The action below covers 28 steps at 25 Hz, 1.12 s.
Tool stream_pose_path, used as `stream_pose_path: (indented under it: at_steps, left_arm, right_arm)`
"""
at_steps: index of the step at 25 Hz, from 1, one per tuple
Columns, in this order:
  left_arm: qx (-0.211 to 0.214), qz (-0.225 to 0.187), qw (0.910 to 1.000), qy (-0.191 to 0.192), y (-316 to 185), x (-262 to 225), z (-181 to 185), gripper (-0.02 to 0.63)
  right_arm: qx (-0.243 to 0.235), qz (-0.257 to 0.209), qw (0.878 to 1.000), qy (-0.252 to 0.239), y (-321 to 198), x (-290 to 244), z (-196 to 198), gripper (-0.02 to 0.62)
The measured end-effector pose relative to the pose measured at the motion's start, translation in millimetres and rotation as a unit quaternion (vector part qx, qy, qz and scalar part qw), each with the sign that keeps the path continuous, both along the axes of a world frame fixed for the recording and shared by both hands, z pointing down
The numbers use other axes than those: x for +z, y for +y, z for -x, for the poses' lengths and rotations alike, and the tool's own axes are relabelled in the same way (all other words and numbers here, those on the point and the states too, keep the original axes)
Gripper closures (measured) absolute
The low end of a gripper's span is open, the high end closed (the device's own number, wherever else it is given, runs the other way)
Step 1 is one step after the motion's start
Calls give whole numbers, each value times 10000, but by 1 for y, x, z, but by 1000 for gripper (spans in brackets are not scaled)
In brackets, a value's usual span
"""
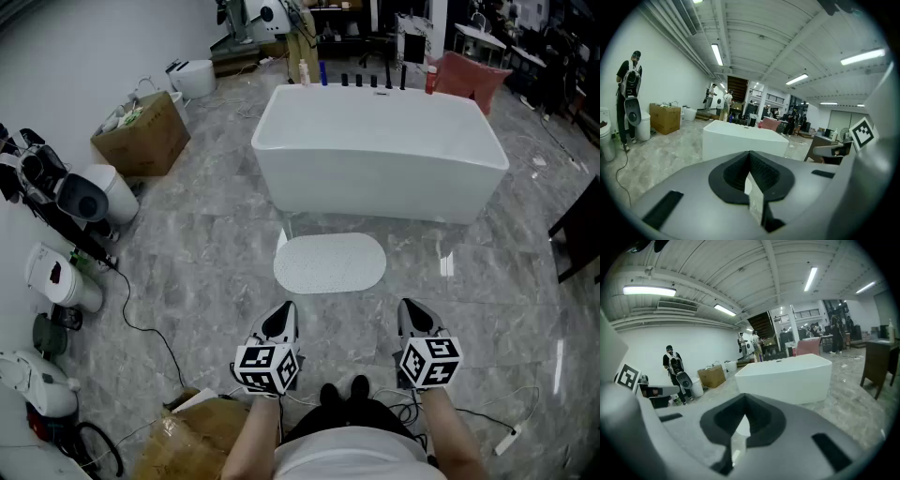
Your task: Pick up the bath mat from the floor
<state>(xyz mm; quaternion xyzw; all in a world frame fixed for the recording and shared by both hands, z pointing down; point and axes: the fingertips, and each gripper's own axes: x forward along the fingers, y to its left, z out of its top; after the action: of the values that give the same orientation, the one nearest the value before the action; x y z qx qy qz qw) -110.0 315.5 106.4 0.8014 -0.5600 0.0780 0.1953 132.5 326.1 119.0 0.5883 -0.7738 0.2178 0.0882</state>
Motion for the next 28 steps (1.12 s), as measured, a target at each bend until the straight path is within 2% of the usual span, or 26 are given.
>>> stream_pose_path:
  at_steps: [10,16,22,28]
  left_arm:
    - [-106,-301,9995,35,6,-22,-5,614]
    - [-213,-239,9995,-21,6,-19,-10,614]
    - [-364,-230,9990,-102,-7,-19,-15,612]
    - [-523,-223,9984,-71,-18,-22,-20,564]
  right_arm:
    - [-102,-385,9992,74,3,-25,-11,594]
    - [-171,-630,9978,-65,1,-34,-16,594]
    - [-57,-670,9977,2,-15,-36,-34,594]
    - [-91,-629,9980,55,-26,-36,-55,569]
